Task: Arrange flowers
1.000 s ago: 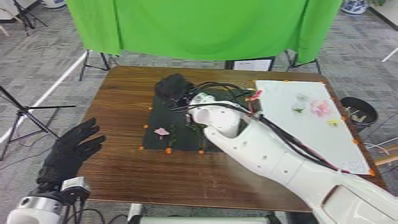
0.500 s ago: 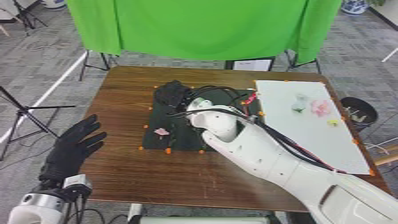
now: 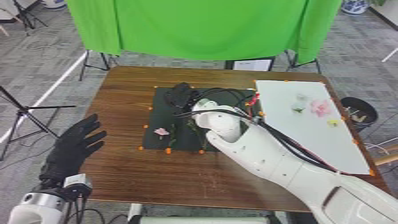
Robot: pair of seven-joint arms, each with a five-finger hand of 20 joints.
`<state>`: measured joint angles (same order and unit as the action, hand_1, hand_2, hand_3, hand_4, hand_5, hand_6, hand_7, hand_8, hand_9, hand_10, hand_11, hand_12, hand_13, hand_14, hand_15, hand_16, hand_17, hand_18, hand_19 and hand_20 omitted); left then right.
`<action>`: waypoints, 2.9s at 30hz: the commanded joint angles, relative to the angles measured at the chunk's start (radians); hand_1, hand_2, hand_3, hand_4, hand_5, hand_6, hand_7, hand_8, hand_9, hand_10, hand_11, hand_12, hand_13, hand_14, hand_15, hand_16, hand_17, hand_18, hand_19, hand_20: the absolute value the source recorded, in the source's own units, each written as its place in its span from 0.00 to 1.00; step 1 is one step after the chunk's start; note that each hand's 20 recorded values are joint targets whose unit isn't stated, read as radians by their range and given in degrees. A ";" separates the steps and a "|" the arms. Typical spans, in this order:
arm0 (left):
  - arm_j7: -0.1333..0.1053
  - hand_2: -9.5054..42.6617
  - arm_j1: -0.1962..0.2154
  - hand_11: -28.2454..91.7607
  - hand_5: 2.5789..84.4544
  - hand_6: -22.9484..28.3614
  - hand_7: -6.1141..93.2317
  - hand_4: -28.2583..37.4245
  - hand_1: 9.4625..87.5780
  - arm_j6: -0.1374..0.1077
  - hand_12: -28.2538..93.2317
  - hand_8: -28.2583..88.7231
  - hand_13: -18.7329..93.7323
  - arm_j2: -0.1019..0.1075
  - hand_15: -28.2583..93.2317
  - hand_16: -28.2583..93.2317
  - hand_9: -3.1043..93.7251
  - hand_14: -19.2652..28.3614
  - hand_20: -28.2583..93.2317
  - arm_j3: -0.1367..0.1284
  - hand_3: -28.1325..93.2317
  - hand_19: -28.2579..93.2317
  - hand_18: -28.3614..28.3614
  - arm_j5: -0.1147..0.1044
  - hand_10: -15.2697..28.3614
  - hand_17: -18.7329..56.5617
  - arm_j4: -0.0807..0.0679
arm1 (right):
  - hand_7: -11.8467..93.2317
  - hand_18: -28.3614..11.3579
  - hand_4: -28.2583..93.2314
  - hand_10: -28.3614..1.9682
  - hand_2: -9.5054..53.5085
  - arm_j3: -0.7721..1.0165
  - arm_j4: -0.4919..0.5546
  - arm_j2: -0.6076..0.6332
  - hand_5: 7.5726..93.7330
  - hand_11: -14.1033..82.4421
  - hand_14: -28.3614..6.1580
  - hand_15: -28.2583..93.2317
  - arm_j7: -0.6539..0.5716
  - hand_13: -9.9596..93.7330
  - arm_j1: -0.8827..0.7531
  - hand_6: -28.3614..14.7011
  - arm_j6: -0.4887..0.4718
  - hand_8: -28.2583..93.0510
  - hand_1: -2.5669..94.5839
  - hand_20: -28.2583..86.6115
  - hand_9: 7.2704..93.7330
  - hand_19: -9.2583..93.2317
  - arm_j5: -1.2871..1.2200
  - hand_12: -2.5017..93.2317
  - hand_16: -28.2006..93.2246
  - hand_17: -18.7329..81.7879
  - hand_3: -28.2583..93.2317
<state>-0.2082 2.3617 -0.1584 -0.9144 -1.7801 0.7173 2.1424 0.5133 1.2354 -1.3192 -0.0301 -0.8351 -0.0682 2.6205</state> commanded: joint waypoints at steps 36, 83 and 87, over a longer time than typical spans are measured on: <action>0.019 0.10 0.013 0.42 0.32 0.49 0.29 0.00 0.19 0.009 0.38 0.14 0.32 -0.014 0.48 0.24 0.24 0.69 0.31 -0.005 0.86 0.56 0.89 -0.002 0.57 0.13 -0.004 | 0.44 0.22 0.01 0.64 0.04 0.075 0.131 0.078 0.56 0.41 0.65 0.90 -0.074 0.76 -0.020 0.66 -0.013 0.10 0.34 0.74 0.70 1.00 -0.154 0.26 0.50 0.54 0.97; 0.048 0.16 0.048 0.41 0.33 0.52 0.27 0.04 0.22 0.026 0.38 0.15 0.33 -0.047 0.49 0.24 0.26 0.74 0.30 -0.028 0.81 0.58 0.92 0.001 0.61 0.13 0.004 | 0.42 0.22 0.00 0.53 0.00 0.792 0.661 0.709 0.37 0.38 0.58 0.91 -0.444 0.63 -0.724 0.55 -0.166 0.12 0.31 0.74 0.46 0.95 -0.254 0.26 0.45 0.48 0.97; 0.047 0.16 0.044 0.41 0.33 0.52 0.27 0.04 0.22 0.030 0.38 0.15 0.33 -0.048 0.49 0.24 0.26 0.74 0.30 -0.026 0.81 0.58 0.92 0.002 0.61 0.13 0.003 | 0.41 0.21 0.00 0.52 0.00 0.776 0.594 0.716 0.36 0.38 0.57 0.91 -0.491 0.63 -0.717 0.55 -0.138 0.12 0.31 0.74 0.46 0.95 -0.232 0.26 0.45 0.48 0.97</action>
<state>-0.1621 2.3947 -0.1306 -0.9515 -1.8032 0.7172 2.1393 1.3193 1.9330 -0.6213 -0.4585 -1.4985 -0.2327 2.3602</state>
